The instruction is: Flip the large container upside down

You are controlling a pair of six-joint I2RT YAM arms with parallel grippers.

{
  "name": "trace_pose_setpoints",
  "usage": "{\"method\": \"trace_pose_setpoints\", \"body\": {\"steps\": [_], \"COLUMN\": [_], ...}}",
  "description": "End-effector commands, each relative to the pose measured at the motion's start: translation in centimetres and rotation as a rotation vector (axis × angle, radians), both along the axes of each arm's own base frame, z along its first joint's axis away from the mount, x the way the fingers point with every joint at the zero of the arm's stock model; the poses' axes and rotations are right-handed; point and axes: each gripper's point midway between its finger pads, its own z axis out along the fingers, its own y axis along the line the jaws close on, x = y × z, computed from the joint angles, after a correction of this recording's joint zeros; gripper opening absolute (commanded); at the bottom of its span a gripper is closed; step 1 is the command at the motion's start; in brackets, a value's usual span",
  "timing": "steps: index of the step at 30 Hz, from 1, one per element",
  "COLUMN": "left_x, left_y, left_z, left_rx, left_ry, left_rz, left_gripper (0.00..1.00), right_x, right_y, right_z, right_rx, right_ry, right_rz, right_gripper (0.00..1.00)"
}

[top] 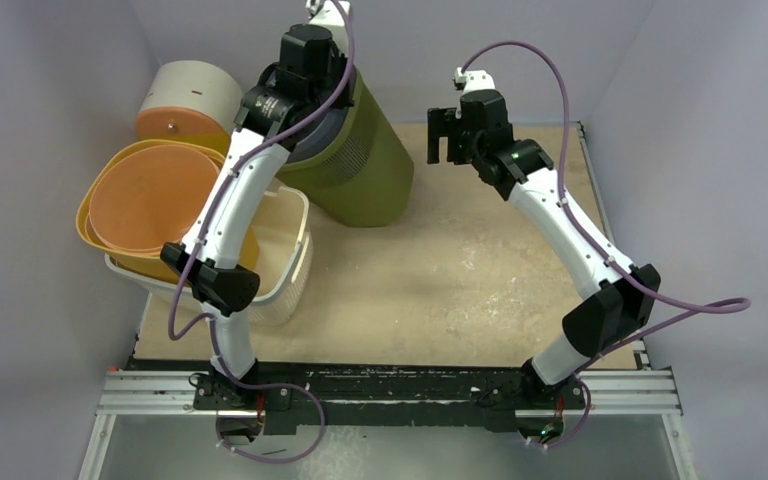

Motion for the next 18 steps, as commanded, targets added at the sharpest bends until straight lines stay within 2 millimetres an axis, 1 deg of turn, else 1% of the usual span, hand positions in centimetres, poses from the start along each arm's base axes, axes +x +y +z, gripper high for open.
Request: {"method": "trace_pose_setpoints", "body": {"steps": [1, 3, 4, 5, 7, 9, 10, 12, 14, 16, 18], "left_x": [-3.7, -4.3, -4.2, -4.0, -3.2, -3.1, -3.0, -3.2, -3.8, -4.6, -5.7], "left_y": [2.8, 3.0, 3.0, 2.8, 1.9, 0.5, 0.1, -0.3, -0.4, -0.1, 0.8], "left_z": [12.9, 13.9, 13.9, 13.5, 11.4, 9.5, 8.7, 7.6, 8.4, 10.2, 12.1], "left_rx": [-0.086, -0.090, -0.087, -0.077, -0.037, 0.013, 0.053, 0.140, 0.161, 0.137, 0.122], "left_ry": [-0.356, -0.382, -0.383, -0.375, -0.324, -0.281, -0.269, -0.253, -0.268, -0.311, -0.359], "left_rz": [0.072, 0.077, 0.074, 0.072, 0.057, 0.037, 0.046, 0.074, 0.087, 0.105, 0.147], "left_gripper": [0.00, 0.00, 0.00, 0.00, 0.00, 0.00, 0.00, 0.00, 0.00, 0.00, 0.00], "right_x": [-0.3, -0.3, -0.3, -0.2, -0.1, 0.1, 0.2, 0.4, 0.5, 0.5, 0.5], "right_y": [-0.8, -0.7, -0.6, -0.4, 0.1, 0.4, 0.5, 0.4, 0.4, 0.2, 0.0], "right_z": [2.9, 2.7, 2.5, 2.3, 2.3, 2.5, 2.8, 3.2, 3.5, 3.5, 3.5], "right_rx": [0.044, 0.048, 0.051, 0.057, 0.074, 0.084, 0.088, 0.088, 0.085, 0.082, 0.079], "right_ry": [-0.084, -0.079, -0.073, -0.068, -0.065, -0.067, -0.072, -0.086, -0.097, -0.098, -0.100], "right_rz": [-0.024, -0.019, -0.014, -0.008, 0.006, 0.013, 0.012, 0.013, 0.012, 0.007, 0.002], "right_gripper": [0.96, 0.96, 0.96, 0.96, 0.95, 0.95, 0.95, 0.95, 0.95, 0.95, 0.95]}}
